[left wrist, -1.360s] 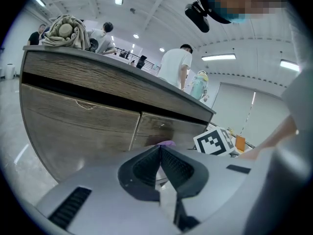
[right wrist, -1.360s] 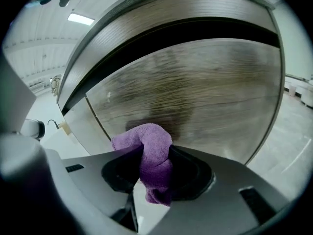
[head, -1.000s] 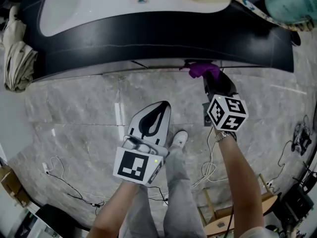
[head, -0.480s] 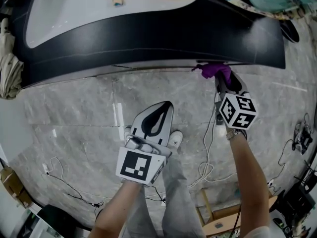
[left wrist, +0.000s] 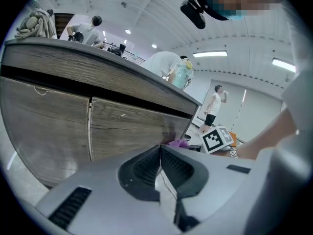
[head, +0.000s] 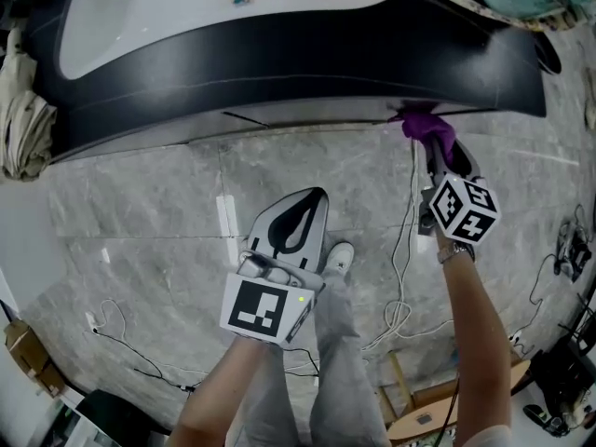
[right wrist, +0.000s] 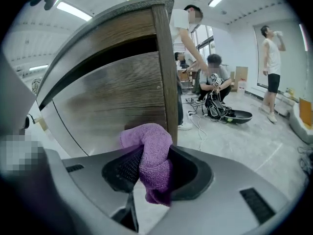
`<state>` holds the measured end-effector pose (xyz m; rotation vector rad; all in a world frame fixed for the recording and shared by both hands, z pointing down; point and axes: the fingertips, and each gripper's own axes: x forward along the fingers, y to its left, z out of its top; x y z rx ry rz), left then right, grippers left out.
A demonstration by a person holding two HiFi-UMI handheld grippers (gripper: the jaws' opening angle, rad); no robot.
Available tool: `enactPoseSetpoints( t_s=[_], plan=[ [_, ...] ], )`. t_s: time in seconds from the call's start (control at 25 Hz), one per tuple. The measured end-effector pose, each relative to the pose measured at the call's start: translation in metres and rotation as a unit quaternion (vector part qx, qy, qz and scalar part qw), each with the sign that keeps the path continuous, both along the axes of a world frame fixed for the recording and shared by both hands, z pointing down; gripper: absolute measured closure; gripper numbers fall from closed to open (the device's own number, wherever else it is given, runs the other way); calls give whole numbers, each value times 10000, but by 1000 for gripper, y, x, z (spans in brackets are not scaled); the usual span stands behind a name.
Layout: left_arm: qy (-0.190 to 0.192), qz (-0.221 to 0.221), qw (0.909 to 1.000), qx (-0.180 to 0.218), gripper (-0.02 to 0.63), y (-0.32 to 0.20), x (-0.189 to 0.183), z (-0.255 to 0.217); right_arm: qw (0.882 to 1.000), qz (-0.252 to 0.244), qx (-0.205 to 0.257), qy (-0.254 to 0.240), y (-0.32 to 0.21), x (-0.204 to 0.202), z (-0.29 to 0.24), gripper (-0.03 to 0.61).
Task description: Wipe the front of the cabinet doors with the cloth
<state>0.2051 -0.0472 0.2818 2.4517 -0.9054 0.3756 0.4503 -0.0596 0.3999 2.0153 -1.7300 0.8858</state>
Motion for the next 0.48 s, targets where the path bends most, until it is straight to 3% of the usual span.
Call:
enactPoseSetpoints(
  t_s=[0.16,0.48],
  plan=[
    [19,53,10000,60,603,-5,-33,-5,9999,-102,-91,-101,11,-49,4,423],
    [21,89,10000,-23,603,-5,-105,-4,9953,-813,-290,-428,8,-196,26,423]
  ],
)
